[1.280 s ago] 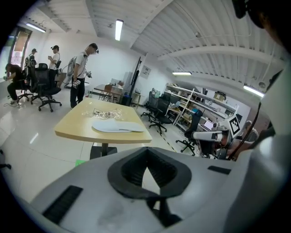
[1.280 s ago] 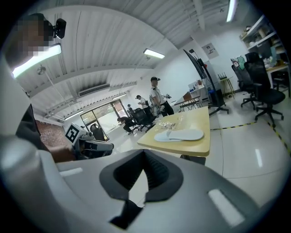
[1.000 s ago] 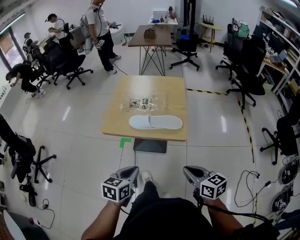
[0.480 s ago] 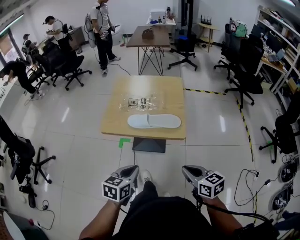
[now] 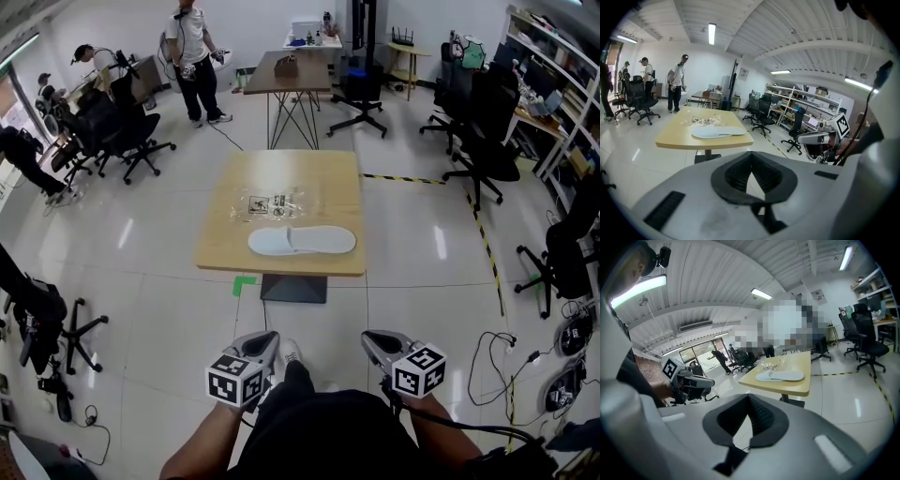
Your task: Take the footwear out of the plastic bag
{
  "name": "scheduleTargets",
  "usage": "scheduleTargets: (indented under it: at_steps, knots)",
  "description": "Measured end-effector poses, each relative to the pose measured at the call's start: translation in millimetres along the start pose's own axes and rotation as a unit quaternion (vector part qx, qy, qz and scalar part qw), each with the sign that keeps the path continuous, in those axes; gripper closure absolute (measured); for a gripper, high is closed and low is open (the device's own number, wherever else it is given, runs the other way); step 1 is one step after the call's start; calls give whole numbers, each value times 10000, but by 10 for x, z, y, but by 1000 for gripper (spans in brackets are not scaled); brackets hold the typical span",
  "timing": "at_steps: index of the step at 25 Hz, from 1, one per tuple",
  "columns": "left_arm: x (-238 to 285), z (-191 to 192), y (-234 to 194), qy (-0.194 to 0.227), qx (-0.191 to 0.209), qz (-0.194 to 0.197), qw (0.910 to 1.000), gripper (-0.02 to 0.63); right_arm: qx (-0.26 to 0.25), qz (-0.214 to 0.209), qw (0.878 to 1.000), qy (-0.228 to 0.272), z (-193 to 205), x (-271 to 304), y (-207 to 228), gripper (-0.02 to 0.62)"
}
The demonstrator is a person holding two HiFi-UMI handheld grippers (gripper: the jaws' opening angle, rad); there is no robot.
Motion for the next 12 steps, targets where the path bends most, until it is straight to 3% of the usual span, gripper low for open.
scheduleTargets:
  at_steps: [3, 12]
  knots:
    - [18, -12, 68, 61, 206, 13, 9998, 600, -54, 30, 10000, -18, 13, -37, 7, 595]
    - [-22, -4, 136, 119, 215, 35, 9997, 600, -145, 44, 9999, 32, 21, -102, -45, 595]
Point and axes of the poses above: the fingertips, and each gripper's own axes: x forward along the fingers, y to its right, z out of its underside, the point moved 1 cm from there along -x, backward along the fingers, and after that the axes turned 11 degrees about -z, right-handed, at the moved point
